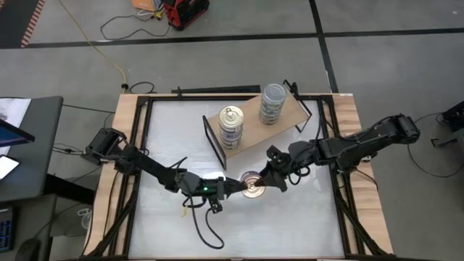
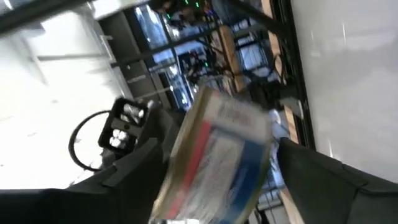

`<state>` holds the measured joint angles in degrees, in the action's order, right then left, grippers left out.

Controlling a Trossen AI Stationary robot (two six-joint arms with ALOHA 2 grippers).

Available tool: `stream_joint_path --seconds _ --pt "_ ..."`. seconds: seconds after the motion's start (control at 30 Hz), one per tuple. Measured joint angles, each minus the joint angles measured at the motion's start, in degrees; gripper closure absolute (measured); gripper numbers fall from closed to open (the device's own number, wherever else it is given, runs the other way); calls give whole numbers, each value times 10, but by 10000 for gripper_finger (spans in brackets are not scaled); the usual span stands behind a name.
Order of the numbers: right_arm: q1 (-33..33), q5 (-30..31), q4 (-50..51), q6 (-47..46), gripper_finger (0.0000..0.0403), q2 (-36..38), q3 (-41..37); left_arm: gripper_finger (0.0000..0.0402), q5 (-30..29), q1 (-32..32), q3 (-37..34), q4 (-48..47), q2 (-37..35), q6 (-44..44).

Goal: Stack canned seafood by type on shelf
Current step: Stack the blue tuna can on top of the blue tuna can

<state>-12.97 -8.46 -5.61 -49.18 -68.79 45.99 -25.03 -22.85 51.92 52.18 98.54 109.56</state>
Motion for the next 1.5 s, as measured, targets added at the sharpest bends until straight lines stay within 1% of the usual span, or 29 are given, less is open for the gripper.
stream_joint_path --seconds 0.17,0.27,0.33,0.53,0.77,0.9,1.1,1.23,1.33,1.5 --pt "0 1 -10 -5 183 0 0 156 41 0 0 0 0 -6" --pt "0 5 -10 -20 182 -4 0 188 39 3 0 -6 0 0" --pt "0 5 -10 -34 182 -8 0 201 34 4 -1 -10 0 8" --pt "0 -11 -20 -52 179 -35 0 203 39 5 -2 -19 1 -2" --pt "0 -12 -32 -35 172 -34 0 205 36 3 -2 -23 1 -12" --pt "0 -4 -38 -14 146 -19 0 207 33 4 -1 -13 0 -22" --pt "0 -2 -38 -5 86 -1 0 210 28 5 1 -6 0 -25" --pt "0 -3 -11 -4 54 11 0 211 28 5 1 -11 0 -25" --pt "4 0 11 -4 41 23 0 219 28 4 0 -14 0 -25" --pt "4 23 31 -7 39 30 0 250 22 5 0 -12 0 -38"
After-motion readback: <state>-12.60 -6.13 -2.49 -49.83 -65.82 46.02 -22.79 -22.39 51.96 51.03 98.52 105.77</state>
